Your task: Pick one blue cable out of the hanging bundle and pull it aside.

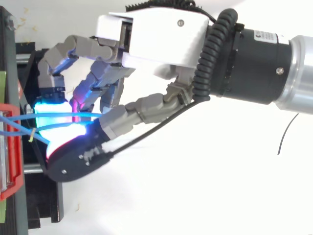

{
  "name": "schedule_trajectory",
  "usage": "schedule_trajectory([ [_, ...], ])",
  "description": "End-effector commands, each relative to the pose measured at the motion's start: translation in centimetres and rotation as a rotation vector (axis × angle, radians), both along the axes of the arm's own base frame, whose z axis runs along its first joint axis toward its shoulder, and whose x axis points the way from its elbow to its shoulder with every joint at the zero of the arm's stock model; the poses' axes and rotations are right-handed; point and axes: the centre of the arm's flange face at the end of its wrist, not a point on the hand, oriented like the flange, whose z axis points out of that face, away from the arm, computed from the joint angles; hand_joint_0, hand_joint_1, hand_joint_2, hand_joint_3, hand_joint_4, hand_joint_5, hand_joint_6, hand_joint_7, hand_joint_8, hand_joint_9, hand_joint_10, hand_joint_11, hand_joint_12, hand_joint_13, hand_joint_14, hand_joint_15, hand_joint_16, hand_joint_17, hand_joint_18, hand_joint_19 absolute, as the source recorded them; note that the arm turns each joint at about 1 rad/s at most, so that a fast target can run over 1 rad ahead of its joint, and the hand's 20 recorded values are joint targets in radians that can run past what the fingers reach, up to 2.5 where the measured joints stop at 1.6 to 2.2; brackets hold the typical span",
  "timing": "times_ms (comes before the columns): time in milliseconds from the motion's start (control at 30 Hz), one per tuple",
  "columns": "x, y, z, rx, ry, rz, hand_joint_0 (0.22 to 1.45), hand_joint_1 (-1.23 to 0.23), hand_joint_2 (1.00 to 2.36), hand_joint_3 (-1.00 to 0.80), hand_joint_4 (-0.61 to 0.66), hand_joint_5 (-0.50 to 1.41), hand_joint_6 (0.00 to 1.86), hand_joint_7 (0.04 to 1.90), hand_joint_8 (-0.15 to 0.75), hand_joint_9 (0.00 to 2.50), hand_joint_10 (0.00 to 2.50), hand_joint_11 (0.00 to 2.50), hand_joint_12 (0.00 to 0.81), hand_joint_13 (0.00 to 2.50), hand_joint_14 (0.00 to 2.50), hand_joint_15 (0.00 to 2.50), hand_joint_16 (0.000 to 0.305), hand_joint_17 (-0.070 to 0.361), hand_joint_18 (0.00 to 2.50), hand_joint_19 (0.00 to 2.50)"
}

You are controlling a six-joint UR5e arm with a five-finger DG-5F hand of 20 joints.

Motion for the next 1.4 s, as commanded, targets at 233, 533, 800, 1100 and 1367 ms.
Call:
schedule_trajectory([
  [233, -0.01, 0.05, 0.05, 0.000, 0.002, 0.001, 0.58, -0.54, 1.01, -0.41, 0.18, -0.19, 0.87, 1.02, 0.329, 0.82, 0.02, 0.70, 0.373, 0.78, 0.02, 0.48, 0.051, 0.115, 0.94, 0.61],
  [533, -0.01, 0.17, -0.13, 0.001, 0.001, 0.002, 0.60, -0.55, 1.02, -0.22, 0.20, -0.22, 0.90, 0.97, 0.332, 0.76, 0.01, 0.68, 0.375, 0.76, 0.02, 0.47, 0.052, 0.118, 0.93, 0.62],
  [800, 0.00, 0.29, -0.13, 0.000, 0.002, 0.004, 0.64, -0.69, 1.02, -0.24, 0.21, -0.22, 0.91, 0.95, 0.328, 0.77, 0.02, 0.71, 0.364, 0.79, 0.01, 0.47, 0.051, 0.115, 0.95, 0.58],
  [1100, 0.00, -0.07, 0.24, 0.000, 0.000, -0.001, 0.70, -0.79, 1.01, -0.40, 0.16, -0.21, 0.91, 0.85, 0.312, 0.78, 0.01, 0.71, 0.351, 0.80, 0.01, 0.45, 0.050, 0.112, 0.95, 0.52],
  [1367, -0.06, -0.08, 0.03, -0.001, 0.005, -0.001, 0.74, -0.80, 1.00, -0.50, 0.16, -0.21, 0.91, 0.82, 0.309, 0.80, 0.01, 0.71, 0.344, 0.82, 0.02, 0.45, 0.049, 0.109, 0.95, 0.50],
])
